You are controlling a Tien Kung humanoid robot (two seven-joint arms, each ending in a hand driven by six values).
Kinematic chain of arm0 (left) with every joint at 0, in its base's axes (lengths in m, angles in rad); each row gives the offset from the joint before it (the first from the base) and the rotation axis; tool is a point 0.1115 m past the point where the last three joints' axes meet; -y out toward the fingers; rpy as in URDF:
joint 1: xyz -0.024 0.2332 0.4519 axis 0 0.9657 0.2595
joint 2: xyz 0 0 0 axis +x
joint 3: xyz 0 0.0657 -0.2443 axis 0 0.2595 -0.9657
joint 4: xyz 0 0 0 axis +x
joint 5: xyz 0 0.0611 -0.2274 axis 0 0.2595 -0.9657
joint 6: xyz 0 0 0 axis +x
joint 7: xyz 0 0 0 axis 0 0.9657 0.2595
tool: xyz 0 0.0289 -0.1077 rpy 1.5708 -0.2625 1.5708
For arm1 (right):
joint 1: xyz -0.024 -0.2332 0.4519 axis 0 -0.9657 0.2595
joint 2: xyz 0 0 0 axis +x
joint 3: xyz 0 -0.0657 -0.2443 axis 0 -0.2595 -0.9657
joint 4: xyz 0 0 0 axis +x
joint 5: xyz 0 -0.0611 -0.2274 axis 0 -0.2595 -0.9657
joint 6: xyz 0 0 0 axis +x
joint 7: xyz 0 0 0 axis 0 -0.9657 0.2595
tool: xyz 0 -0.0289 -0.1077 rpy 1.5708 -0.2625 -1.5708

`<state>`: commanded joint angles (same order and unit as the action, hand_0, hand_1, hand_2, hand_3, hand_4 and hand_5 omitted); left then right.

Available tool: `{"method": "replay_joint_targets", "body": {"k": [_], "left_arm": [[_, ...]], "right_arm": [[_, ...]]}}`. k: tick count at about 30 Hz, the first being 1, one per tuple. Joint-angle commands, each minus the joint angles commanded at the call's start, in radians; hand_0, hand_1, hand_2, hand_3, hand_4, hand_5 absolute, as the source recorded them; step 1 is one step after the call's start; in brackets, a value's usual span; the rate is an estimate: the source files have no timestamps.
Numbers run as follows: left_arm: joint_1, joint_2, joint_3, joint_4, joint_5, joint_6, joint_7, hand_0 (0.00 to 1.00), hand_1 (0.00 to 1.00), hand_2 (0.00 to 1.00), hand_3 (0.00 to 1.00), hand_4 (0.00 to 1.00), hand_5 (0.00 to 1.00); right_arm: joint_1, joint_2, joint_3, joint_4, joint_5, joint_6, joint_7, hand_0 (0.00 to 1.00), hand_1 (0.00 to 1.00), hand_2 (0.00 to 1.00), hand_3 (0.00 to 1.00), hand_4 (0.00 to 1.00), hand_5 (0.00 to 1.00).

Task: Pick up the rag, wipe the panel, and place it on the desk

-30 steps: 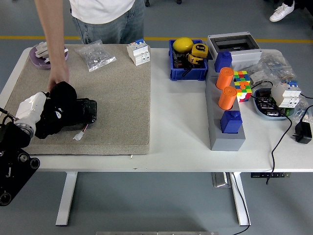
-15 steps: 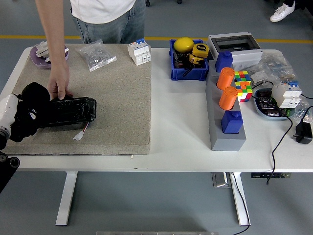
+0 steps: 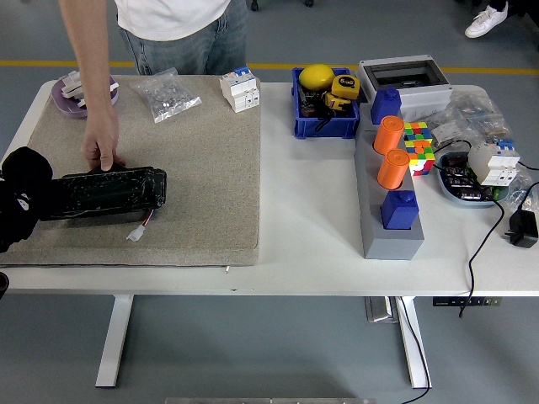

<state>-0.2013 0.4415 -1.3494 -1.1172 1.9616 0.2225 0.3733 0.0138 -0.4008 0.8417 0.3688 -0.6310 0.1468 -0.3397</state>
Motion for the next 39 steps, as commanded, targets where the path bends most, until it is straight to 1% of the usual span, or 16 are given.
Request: {"method": "replay_joint_targets", "body": {"k": [5, 10, 13, 14, 15, 18, 19, 20, 24, 25, 26, 31, 32, 37, 38, 39], "left_arm": [[-0.001, 0.007, -0.015, 0.007, 0.001, 0.022, -0.012, 0.212, 0.157, 0.525, 0.534, 0.362, 0.002], [-0.017, 0.024, -0.003, 0.052, -0.030, 0.056, -0.054, 0.212, 0.163, 0.526, 0.535, 0.367, 0.002], [-0.029, 0.035, 0.014, 0.106, -0.068, 0.089, -0.107, 0.212, 0.163, 0.526, 0.535, 0.367, 0.002], [-0.034, 0.038, 0.022, 0.125, -0.081, 0.099, -0.126, 0.224, 0.195, 0.525, 0.537, 0.377, 0.002], [-0.038, 0.041, 0.030, 0.145, -0.093, 0.108, -0.146, 0.224, 0.195, 0.525, 0.537, 0.377, 0.002], [-0.049, 0.050, 0.056, 0.203, -0.133, 0.125, -0.203, 0.224, 0.195, 0.525, 0.537, 0.377, 0.002], [-0.053, 0.053, 0.065, 0.220, -0.143, 0.128, -0.218, 0.224, 0.195, 0.525, 0.537, 0.377, 0.002], [-0.055, 0.055, 0.072, 0.232, -0.152, 0.128, -0.228, 0.257, 0.282, 0.526, 0.540, 0.392, 0.002], [-0.071, 0.064, 0.112, 0.274, -0.185, 0.116, -0.280, 0.257, 0.282, 0.526, 0.540, 0.392, 0.002], [-0.074, 0.065, 0.118, 0.280, -0.188, 0.112, -0.286, 0.257, 0.282, 0.526, 0.540, 0.392, 0.002], [-0.076, 0.066, 0.124, 0.282, -0.186, 0.104, -0.286, 0.288, 0.419, 0.536, 0.551, 0.430, 0.002], [-0.088, 0.072, 0.145, 0.287, -0.175, 0.093, -0.287, 0.288, 0.419, 0.536, 0.551, 0.430, 0.002], [-0.090, 0.072, 0.147, 0.287, -0.171, 0.090, -0.284, 0.323, 0.523, 0.547, 0.551, 0.465, 0.002], [-0.094, 0.077, 0.148, 0.282, -0.143, 0.058, -0.254, 0.323, 0.523, 0.547, 0.551, 0.465, 0.002], [-0.094, 0.078, 0.149, 0.282, -0.140, 0.055, -0.251, 0.345, 0.618, 0.582, 0.560, 0.568, 0.029], [-0.094, 0.079, 0.149, 0.283, -0.142, 0.051, -0.250, 0.345, 0.618, 0.582, 0.560, 0.568, 0.029]], "right_arm": [[0.001, -0.001, -0.004, 0.000, 0.002, 0.000, 0.000, 0.745, 0.645, 0.729, 0.758, 0.998, 0.584], [0.003, -0.001, -0.005, 0.000, 0.002, -0.002, 0.000, 0.745, 0.645, 0.729, 0.761, 0.998, 0.587], [0.004, -0.002, -0.009, 0.000, 0.003, -0.003, 0.000, 0.745, 0.645, 0.729, 0.761, 0.998, 0.587], [0.004, -0.003, -0.010, 0.000, 0.003, -0.003, 0.000, 0.744, 0.645, 0.729, 0.762, 0.998, 0.587], [0.004, -0.003, -0.011, 0.000, 0.003, -0.003, 0.000, 0.744, 0.645, 0.729, 0.762, 0.998, 0.587], [0.005, -0.004, -0.014, 0.000, 0.004, -0.004, 0.000, 0.744, 0.645, 0.729, 0.762, 0.998, 0.587], [0.006, -0.004, -0.015, 0.000, 0.004, -0.005, 0.000, 0.744, 0.645, 0.729, 0.762, 0.998, 0.587], [0.006, -0.005, -0.016, 0.000, 0.004, -0.005, 0.000, 0.744, 0.646, 0.730, 0.761, 0.998, 0.590], [0.008, -0.005, -0.017, 0.001, 0.004, -0.006, 0.001, 0.744, 0.646, 0.730, 0.761, 0.998, 0.590], [0.008, -0.005, -0.017, 0.001, 0.003, -0.007, 0.001, 0.744, 0.646, 0.730, 0.761, 0.998, 0.590], [0.008, -0.006, -0.015, 0.003, 0.000, -0.008, 0.001, 0.743, 0.643, 0.730, 0.762, 0.998, 0.590], [0.008, -0.005, -0.008, 0.006, -0.005, -0.011, 0.002, 0.743, 0.643, 0.730, 0.762, 0.998, 0.590], [0.008, -0.005, -0.007, 0.006, -0.005, -0.011, 0.002, 0.744, 0.640, 0.729, 0.762, 0.998, 0.591], [0.008, -0.005, -0.004, 0.008, -0.008, -0.014, 0.004, 0.744, 0.640, 0.729, 0.762, 0.998, 0.591], [0.008, -0.005, -0.004, 0.008, -0.008, -0.014, 0.004, 0.742, 0.638, 0.727, 0.760, 0.998, 0.591], [0.008, -0.006, -0.005, 0.008, -0.008, -0.015, 0.004, 0.742, 0.638, 0.727, 0.760, 0.998, 0.591]]}}
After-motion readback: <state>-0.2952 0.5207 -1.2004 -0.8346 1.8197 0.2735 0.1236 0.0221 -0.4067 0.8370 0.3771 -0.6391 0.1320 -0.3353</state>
